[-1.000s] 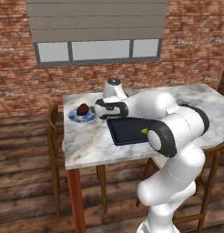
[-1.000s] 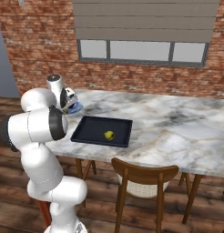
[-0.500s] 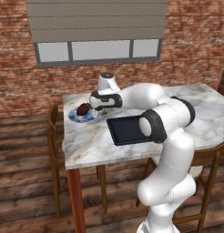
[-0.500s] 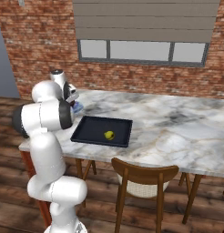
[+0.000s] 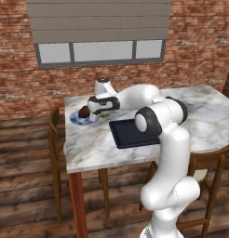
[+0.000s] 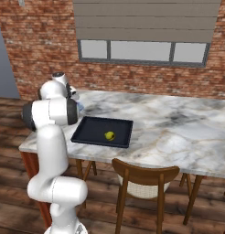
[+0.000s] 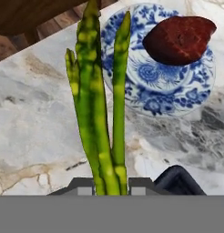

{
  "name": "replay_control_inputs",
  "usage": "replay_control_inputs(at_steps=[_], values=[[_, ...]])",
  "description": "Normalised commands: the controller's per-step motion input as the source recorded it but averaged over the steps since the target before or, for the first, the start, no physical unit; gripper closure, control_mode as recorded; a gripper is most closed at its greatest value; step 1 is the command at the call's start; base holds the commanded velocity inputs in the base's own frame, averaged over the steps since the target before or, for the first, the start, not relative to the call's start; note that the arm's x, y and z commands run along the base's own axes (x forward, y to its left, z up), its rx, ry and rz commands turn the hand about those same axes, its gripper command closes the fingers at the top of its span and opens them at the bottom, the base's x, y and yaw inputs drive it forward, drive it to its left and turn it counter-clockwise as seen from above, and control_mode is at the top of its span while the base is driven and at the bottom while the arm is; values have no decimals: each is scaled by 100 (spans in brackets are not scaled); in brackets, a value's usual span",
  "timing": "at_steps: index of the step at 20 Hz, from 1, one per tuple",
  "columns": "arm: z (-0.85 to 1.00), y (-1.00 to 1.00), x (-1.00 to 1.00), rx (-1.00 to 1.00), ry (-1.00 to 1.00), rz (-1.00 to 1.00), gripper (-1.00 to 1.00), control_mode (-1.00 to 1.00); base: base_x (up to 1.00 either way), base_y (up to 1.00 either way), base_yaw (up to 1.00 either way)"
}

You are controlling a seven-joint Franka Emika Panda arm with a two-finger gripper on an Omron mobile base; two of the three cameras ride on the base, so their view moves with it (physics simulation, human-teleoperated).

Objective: Create a steak meal by picking up the steak and asparagus from the tray and placing them on the plate. Leave the pear on the tray.

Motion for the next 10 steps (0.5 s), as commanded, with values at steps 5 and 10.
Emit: replay_control_inputs(at_steps=[5, 10], values=[[-32, 18, 30, -2, 0, 2, 100, -100, 0, 0, 0], [-24, 10, 35, 0, 0, 1, 100, -100, 0, 0, 0]])
